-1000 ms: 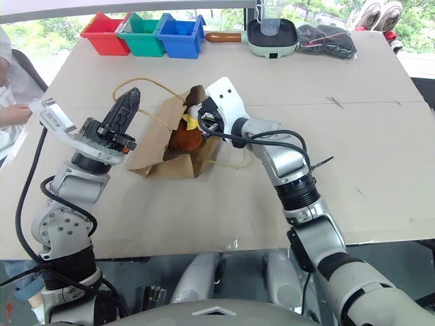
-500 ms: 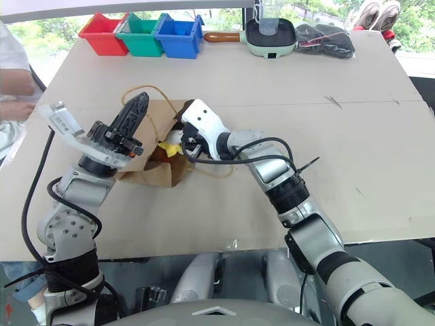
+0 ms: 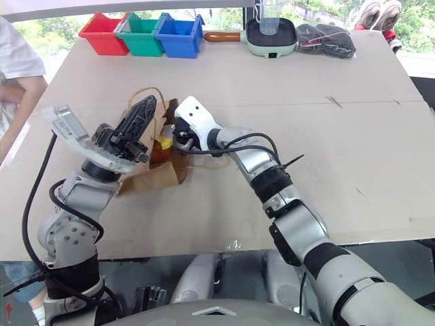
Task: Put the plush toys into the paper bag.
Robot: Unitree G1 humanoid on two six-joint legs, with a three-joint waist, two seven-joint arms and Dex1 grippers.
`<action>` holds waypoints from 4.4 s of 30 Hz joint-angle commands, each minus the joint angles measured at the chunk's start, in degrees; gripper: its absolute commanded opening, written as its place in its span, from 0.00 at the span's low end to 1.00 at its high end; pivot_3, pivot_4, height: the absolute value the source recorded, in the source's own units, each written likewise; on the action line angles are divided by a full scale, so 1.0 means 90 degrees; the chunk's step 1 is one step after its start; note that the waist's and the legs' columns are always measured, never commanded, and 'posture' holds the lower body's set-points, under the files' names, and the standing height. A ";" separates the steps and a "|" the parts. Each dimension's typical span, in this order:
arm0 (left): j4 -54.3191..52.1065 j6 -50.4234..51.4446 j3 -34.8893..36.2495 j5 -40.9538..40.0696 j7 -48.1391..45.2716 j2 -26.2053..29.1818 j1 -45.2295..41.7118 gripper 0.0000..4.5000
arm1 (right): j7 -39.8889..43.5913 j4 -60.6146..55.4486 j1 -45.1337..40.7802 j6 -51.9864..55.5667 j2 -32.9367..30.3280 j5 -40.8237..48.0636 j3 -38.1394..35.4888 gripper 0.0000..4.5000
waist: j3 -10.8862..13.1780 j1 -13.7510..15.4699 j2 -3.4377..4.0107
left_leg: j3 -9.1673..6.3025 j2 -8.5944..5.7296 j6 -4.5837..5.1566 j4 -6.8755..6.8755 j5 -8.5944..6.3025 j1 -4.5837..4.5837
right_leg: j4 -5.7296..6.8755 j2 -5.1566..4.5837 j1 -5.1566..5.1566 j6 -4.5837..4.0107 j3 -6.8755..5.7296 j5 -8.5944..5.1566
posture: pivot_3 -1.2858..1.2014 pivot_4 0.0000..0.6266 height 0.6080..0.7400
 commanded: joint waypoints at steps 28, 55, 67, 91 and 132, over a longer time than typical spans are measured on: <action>-0.0041 0.0434 -0.0314 -0.0628 -0.0498 0.0112 -0.0445 0.00 | 0.1732 0.0918 -0.0257 -0.3467 -0.0599 -0.0678 0.0764 0.61 | 0.0001 -0.0006 -0.0001 | 0.0002 -0.0001 -0.0002 0.0005 0.0001 0.0005 | -0.0001 -0.0003 0.0002 0.0001 0.0010 0.0000 | 0.52 0.24 1.00; 0.0496 0.0676 0.1324 -0.2053 -0.0548 0.1015 -0.0181 0.00 | -0.0638 -0.5677 0.2712 0.5261 -0.1398 0.1306 -0.1734 0.99 | 0.0001 0.0006 -0.0001 | -0.0012 0.0001 0.0000 0.0002 0.0000 0.0005 | 0.0001 -0.0005 0.0001 0.0000 0.0009 0.0000 | 0.52 0.24 1.00; 0.0341 0.0636 0.1412 -0.2151 -0.0532 0.1005 -0.0057 0.00 | -0.1528 -0.4548 0.2463 0.5941 -0.0042 0.2060 -0.2669 0.91 | 0.0002 -0.0007 0.0000 | 0.0008 0.0002 0.0000 0.0000 0.0000 0.0004 | 0.0000 0.0001 0.0001 -0.0001 0.0006 -0.0001 | 0.52 0.24 1.00; 0.2218 0.0405 0.0793 -0.0700 0.0001 0.1245 -0.1716 0.00 | -0.3094 -0.5253 0.0483 0.5480 -0.0059 0.6951 -0.4407 0.01 | 0.0002 -0.0031 0.0002 | 0.0003 0.0004 0.0001 -0.0006 0.0000 0.0004 | -0.0001 0.0010 0.0000 -0.0001 0.0002 -0.0001 | 0.52 0.24 1.00; 0.1068 0.0497 -0.0161 0.1161 -0.2915 0.1596 0.0237 1.00 | -0.1183 -0.5545 0.2248 0.2518 -0.3242 0.3592 -0.0230 0.02 | 0.0003 0.0004 -0.0004 | 0.0023 0.0016 0.0003 -0.0033 0.0000 -0.0009 | -0.0050 -0.0001 -0.0010 0.0003 0.0020 0.0000 | 0.52 0.24 1.00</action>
